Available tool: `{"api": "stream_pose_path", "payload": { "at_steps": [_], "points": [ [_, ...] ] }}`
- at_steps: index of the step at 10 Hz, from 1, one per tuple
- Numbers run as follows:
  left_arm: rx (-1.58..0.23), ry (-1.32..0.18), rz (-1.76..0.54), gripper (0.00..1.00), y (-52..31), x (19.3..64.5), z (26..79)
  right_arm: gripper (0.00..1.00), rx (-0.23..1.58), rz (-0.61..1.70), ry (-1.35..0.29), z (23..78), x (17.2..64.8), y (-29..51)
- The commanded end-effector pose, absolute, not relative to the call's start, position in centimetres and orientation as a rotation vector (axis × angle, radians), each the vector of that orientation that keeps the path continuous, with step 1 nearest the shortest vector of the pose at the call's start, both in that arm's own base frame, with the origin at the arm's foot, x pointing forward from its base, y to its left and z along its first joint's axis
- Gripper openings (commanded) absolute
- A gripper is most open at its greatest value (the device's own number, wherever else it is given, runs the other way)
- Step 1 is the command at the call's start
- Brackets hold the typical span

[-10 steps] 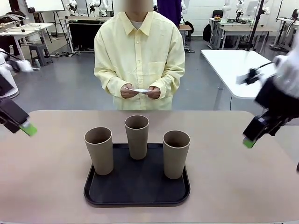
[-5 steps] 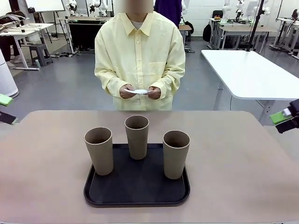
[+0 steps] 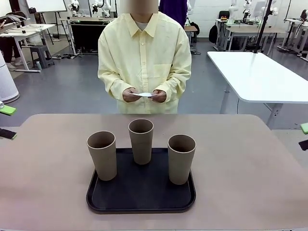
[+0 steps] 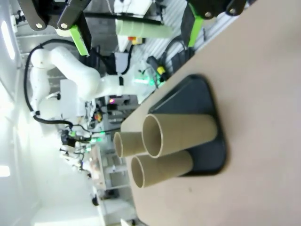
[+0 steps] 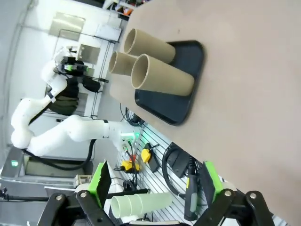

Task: Place coasters on the table and set cups on them.
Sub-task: Pick up one Reusable plastic cup and place it on a coaster set by the human.

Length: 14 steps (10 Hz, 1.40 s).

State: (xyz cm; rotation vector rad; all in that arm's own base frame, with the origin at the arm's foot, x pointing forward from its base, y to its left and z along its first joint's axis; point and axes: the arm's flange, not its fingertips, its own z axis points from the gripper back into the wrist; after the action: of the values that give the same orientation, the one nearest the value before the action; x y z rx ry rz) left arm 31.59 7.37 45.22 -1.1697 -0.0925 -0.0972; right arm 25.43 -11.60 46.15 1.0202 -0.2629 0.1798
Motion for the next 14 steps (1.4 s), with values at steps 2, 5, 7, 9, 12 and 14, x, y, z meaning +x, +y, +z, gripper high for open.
{"api": "stream_pose_path", "payload": {
  "at_steps": [2, 5, 7, 9, 12, 14],
  "points": [
    [-1.176, -0.119, -0.052, 1.0, 6.6, 28.1, 46.7, 1.0, 1.014, 0.152, -0.267, 44.5, 22.3, -12.3],
    [-1.175, -0.136, -0.017, 1.0, 6.2, 26.9, 47.2, 1.0, 1.026, 0.135, -0.304, 44.4, 20.4, -13.4],
    [-1.149, -0.137, 0.007, 1.0, 6.5, 26.7, 47.2, 1.0, 1.029, 0.141, -0.301, 44.5, 20.3, -13.3],
    [-1.153, -0.132, -0.025, 1.0, 8.2, 28.2, 48.0, 1.0, 1.039, 0.108, -0.3, 45.9, 21.4, -15.1],
    [-1.153, -0.132, -0.025, 1.0, 8.2, 28.2, 48.0, 1.0, 1.039, 0.108, -0.3, 45.9, 21.4, -15.1],
    [-1.153, -0.132, -0.025, 1.0, 8.2, 28.2, 48.0, 1.0, 1.039, 0.108, -0.3, 45.9, 21.4, -15.1]
  ]
}}
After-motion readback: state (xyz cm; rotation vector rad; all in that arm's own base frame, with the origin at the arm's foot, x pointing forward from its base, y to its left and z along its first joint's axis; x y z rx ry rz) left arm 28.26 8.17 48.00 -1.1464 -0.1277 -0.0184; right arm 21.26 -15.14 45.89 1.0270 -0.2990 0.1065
